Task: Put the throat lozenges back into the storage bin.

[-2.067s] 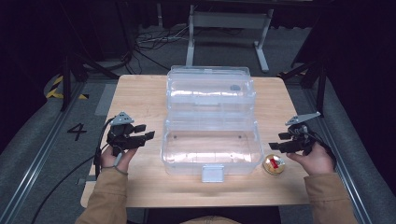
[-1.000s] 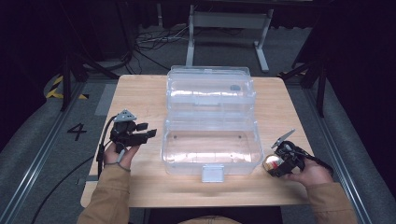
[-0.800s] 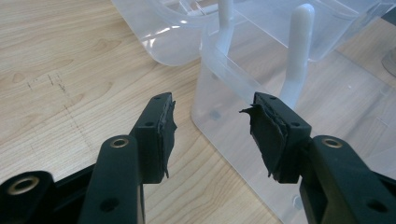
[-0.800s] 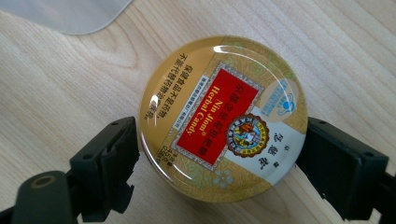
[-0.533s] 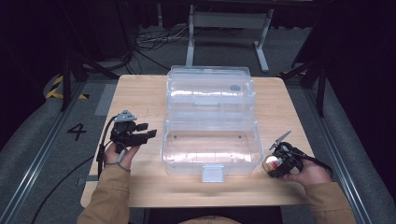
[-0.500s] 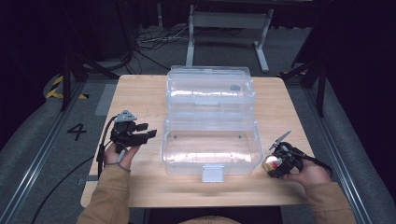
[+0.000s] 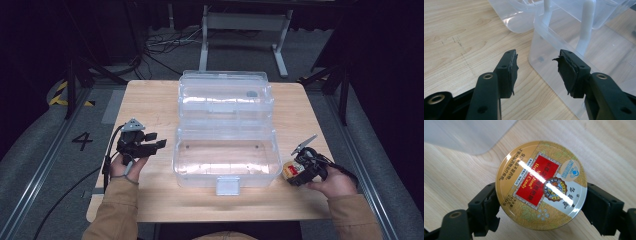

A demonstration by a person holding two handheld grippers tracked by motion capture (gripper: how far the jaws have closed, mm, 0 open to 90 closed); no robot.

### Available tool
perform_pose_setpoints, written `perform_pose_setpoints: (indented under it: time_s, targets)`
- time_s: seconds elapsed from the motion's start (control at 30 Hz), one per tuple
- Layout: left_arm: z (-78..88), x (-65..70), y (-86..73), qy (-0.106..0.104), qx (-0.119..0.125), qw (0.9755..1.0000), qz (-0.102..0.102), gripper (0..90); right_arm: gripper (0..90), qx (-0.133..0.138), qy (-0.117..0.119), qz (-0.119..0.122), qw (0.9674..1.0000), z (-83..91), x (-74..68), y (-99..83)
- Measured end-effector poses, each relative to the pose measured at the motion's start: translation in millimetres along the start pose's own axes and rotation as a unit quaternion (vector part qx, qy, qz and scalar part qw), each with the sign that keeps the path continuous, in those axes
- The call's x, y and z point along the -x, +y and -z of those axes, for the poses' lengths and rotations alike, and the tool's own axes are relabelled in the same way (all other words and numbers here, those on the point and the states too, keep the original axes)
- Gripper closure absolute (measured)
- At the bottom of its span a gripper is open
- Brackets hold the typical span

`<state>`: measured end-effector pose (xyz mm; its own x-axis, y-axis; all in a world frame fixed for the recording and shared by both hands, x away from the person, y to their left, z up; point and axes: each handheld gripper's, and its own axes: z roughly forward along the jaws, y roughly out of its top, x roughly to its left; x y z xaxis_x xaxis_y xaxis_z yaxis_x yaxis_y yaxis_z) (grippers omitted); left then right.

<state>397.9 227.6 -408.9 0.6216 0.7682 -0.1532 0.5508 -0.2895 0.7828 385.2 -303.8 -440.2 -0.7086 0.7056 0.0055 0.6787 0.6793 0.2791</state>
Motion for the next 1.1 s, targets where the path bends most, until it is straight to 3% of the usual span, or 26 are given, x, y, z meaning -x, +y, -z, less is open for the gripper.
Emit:
perform_pose_setpoints:
  time_s: [0.2,0.63,1.1]
  targets:
    - [-1.3,0.0,-0.4,0.002,-0.002,1.0000,-0.001,49.7,20.5,0.032,0.000,-0.006,0.9995,22.6,-2.1,4.6]
    - [-1.5,0.6,-2.0,0.003,-0.005,1.0000,0.001,49.7,20.6,0.073,-0.008,-0.003,0.9973,61.8,-9.7,17.2]
    - [-2.9,0.3,-2.7,0.002,-0.010,0.9999,-0.001,49.7,20.6,0.094,0.002,0.018,0.9954,85.3,-24.4,33.8]
